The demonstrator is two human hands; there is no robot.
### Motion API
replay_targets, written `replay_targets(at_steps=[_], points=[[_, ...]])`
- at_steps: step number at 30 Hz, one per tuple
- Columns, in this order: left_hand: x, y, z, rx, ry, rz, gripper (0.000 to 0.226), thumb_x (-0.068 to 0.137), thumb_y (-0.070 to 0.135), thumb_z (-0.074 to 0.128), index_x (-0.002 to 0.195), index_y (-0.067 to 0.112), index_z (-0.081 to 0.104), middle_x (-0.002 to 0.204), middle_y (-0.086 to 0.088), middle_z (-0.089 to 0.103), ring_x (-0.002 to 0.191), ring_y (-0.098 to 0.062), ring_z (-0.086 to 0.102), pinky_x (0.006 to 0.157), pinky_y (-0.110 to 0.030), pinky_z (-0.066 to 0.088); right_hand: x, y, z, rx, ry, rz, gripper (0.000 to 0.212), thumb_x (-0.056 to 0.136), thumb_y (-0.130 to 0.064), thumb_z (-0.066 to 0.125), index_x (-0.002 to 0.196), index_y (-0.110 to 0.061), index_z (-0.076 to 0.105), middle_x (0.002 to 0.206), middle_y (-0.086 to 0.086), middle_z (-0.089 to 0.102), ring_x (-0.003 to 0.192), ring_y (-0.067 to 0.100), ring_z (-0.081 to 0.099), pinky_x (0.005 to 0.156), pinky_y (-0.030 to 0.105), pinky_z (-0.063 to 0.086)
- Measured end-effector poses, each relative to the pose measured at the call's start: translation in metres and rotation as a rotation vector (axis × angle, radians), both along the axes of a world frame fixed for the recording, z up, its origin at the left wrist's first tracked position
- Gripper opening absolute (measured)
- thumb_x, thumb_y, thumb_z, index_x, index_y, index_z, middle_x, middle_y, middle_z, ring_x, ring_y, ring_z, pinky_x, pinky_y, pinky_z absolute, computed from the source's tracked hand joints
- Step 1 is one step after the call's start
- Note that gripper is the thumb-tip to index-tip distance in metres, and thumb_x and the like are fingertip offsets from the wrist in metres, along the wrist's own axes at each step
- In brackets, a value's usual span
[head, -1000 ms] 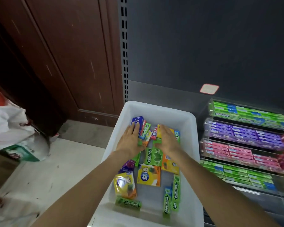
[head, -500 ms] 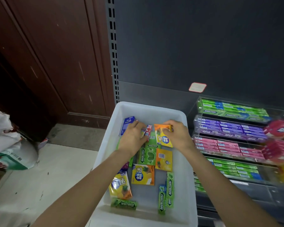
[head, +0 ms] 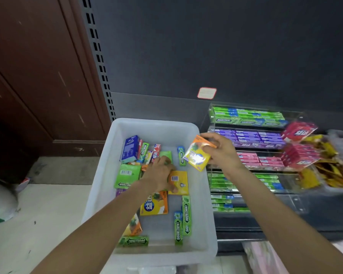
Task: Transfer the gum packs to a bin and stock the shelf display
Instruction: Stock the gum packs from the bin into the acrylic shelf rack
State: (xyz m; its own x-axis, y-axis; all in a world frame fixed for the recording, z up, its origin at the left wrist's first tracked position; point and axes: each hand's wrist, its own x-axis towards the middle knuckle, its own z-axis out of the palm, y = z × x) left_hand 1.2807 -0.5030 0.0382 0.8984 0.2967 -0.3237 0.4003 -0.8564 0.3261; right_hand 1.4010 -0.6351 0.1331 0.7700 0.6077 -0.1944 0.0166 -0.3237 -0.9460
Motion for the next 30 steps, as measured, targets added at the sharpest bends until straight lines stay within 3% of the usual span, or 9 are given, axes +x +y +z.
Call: replay_targets(at_steps=[4,8,11,16,19,22,25,27,30], points=[[0.0,-0.006,0.003,-0.089,-0.096,0.109,0.071,0.065,0.032,0.082,0.122,0.014,0.044,0.118,-0.004,0.044,0.113,-0.022,0.04,0.093,-0.032,0.038,0.0,-0.01,0.004,0.003,-0.003,-0.008,0.04,0.089,0.006,0.051,0.121,-0.017,0.058,0.099,0.001,0.061,0.085,0.021,0.063,0.058,0.025,0.055],[-0.002,-0.009,0.022,-0.249,-0.32,0.308,0.029,0.085,0.013,0.066,0.106,0.011,0.046,0.089,-0.007,0.059,0.081,-0.022,0.055,0.067,-0.029,0.044,0.001,-0.019,0.012,0.041,-0.066,0.019,0.037,0.088,0.006,0.051,0.108,-0.024,0.06,0.088,0.006,0.062,0.081,0.028,0.062,0.064,0.04,0.055],[-0.002,-0.01,0.047,-0.321,-0.558,0.423,0.018,0.087,0.017,0.065,0.094,0.014,0.048,0.077,-0.006,0.061,0.068,-0.024,0.059,0.056,-0.025,0.044,0.001,-0.024,0.02,0.063,-0.103,-0.028,0.025,0.085,0.002,0.061,0.09,-0.021,0.053,0.088,0.012,0.059,0.071,0.022,0.058,0.044,0.021,0.046],[0.012,-0.025,0.096,-0.606,-0.757,0.496,0.021,0.081,0.018,0.072,0.092,0.014,0.055,0.083,-0.002,0.068,0.063,-0.009,0.066,0.063,-0.025,0.053,0.006,-0.039,0.04,0.252,-0.11,-0.127,0.03,0.079,0.005,0.068,0.078,-0.016,0.046,0.079,0.005,0.056,0.066,0.011,0.056,0.052,0.018,0.046],[0.03,-0.038,0.114,-0.737,-0.764,0.532,0.022,0.077,0.02,0.076,0.082,0.02,0.054,0.089,-0.009,0.068,0.077,-0.023,0.068,0.066,-0.036,0.057,0.014,-0.054,0.053,0.384,-0.133,-0.195,0.03,0.08,0.004,0.066,0.074,-0.015,0.044,0.081,0.003,0.055,0.065,0.002,0.058,0.056,0.02,0.049],[0.049,-0.064,0.127,-0.876,-0.759,0.521,0.021,0.077,0.012,0.075,0.082,0.015,0.055,0.081,-0.01,0.064,0.074,-0.023,0.064,0.061,-0.032,0.057,0.028,-0.075,0.061,0.396,-0.195,-0.212,0.03,0.081,0.0,0.067,0.07,-0.016,0.044,0.078,0.003,0.053,0.071,0.014,0.057,0.062,0.032,0.049],[0.067,-0.095,0.141,-0.93,-0.81,0.522,0.018,0.079,0.008,0.072,0.085,0.01,0.056,0.076,-0.007,0.065,0.056,-0.014,0.063,0.06,-0.031,0.056,0.043,-0.104,0.067,0.336,-0.195,-0.133,0.032,0.079,0.003,0.069,0.088,-0.022,0.05,0.087,0.005,0.057,0.075,0.018,0.059,0.063,0.027,0.052],[0.083,-0.114,0.146,-0.877,-0.832,0.495,0.019,0.078,0.01,0.074,0.087,0.009,0.058,0.076,-0.007,0.066,0.051,-0.014,0.059,0.058,-0.03,0.052,0.056,-0.126,0.069,0.283,-0.223,-0.019,0.051,0.078,0.007,0.068,0.11,-0.029,0.05,0.092,0.007,0.059,0.067,0.015,0.064,0.059,0.027,0.054],[0.109,-0.145,0.15,-0.757,-0.82,0.454,0.018,0.076,0.014,0.076,0.082,0.016,0.058,0.079,-0.001,0.065,0.067,-0.012,0.059,0.065,-0.025,0.048,0.079,-0.161,0.07,0.18,-0.308,0.11,0.057,0.078,0.007,0.068,0.121,-0.028,0.052,0.103,-0.001,0.056,0.06,0.009,0.066,0.057,0.024,0.055]])
